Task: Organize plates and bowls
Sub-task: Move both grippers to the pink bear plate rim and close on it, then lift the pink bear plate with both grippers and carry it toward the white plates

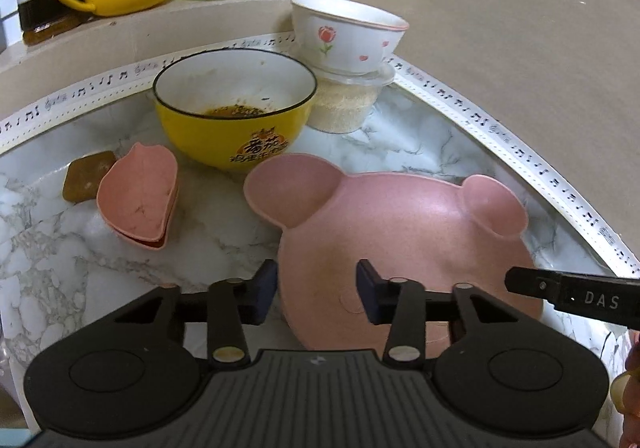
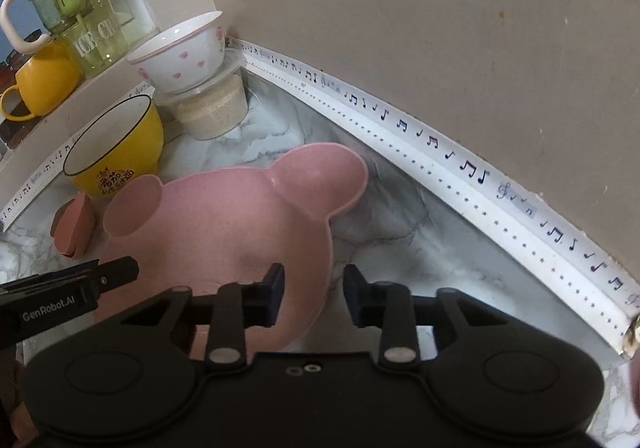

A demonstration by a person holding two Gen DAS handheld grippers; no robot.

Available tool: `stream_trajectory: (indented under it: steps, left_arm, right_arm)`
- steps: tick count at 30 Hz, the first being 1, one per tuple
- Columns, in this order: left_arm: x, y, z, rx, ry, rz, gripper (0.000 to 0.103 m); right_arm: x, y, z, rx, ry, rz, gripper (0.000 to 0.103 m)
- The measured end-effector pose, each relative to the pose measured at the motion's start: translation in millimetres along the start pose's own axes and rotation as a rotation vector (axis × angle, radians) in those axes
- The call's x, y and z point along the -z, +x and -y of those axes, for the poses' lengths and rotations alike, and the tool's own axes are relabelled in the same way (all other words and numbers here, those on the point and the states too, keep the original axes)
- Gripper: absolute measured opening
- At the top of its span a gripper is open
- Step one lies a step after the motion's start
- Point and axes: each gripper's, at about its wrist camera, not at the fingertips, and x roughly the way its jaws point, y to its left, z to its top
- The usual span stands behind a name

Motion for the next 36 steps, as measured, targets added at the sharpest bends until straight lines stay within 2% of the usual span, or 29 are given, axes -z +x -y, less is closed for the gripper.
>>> stream_trajectory:
  steps: [5,7,10,21,36]
  left_arm:
    - [-2,4,-9,-0.006,-0.051,-0.024,0.022]
    - [-2,4,-10,-0.012,-0.053,-0.026,0.018]
    - [-1,4,-11,-0.022,-0.051,-0.027,0.013]
    - [7,-10,-7,-0.001,-0.044,-0.035,0.01]
    - [37,-59,26,0.065,0.011,-0.033,0.01]
  right_arm:
    - [0,0,1,0.006,0.011,-0.005,0.015]
    - [0,0,2,0.014,0.017,-0.006,0.01]
    - [0,-1,4,0.006,0.018,-0.009,0.01]
    - [13,-22,5,0.026,0.003,-0.005,0.01]
    - [58,-93,21,0.057,0.014,0.012,0.01]
